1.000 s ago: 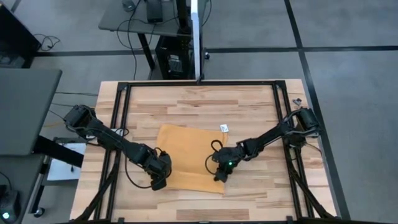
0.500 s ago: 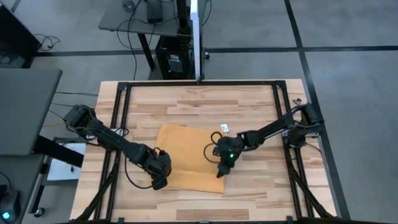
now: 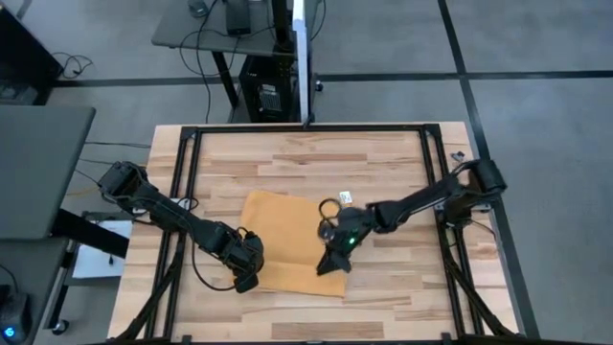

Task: Roll towel
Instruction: Roll the yellow towel

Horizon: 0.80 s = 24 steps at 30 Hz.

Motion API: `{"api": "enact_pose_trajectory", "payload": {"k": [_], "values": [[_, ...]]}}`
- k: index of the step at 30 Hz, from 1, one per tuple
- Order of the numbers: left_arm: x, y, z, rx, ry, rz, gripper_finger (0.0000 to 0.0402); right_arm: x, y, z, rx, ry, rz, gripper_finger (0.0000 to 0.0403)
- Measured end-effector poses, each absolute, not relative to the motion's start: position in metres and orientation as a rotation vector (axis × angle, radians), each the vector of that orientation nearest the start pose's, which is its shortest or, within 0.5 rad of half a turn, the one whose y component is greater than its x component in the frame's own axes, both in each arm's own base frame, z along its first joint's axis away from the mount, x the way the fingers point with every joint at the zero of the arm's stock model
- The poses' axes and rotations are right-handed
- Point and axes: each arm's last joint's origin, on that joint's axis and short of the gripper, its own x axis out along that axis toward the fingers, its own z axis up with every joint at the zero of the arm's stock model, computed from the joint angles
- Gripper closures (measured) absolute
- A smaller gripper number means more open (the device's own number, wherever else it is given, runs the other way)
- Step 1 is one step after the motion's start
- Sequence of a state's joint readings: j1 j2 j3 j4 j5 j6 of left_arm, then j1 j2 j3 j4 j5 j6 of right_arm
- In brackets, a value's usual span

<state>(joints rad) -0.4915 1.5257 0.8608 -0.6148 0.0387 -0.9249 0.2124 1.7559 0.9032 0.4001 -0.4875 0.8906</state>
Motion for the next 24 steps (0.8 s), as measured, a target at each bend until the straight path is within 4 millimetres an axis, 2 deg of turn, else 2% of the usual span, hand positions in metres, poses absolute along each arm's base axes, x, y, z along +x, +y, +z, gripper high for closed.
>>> {"api": "enact_pose_trajectory", "payload": {"k": [5,9,15,24], "values": [[0.234,-0.127,0.171,-0.496,1.339,0.157,0.0401,0.36,0.101,0.141,0.901,0.837,0.409,0.029],[0.234,-0.127,0.171,-0.492,1.338,0.155,0.0402,0.36,0.102,0.12,0.919,0.911,0.367,0.0291],[0.234,-0.124,0.171,-0.41,1.305,0.171,0.0389,0.356,0.101,0.112,0.896,0.987,0.329,0.0291],[0.23,-0.121,0.173,-0.358,1.343,0.19,0.0307,0.356,0.101,0.112,0.895,0.99,0.331,0.0291]]}}
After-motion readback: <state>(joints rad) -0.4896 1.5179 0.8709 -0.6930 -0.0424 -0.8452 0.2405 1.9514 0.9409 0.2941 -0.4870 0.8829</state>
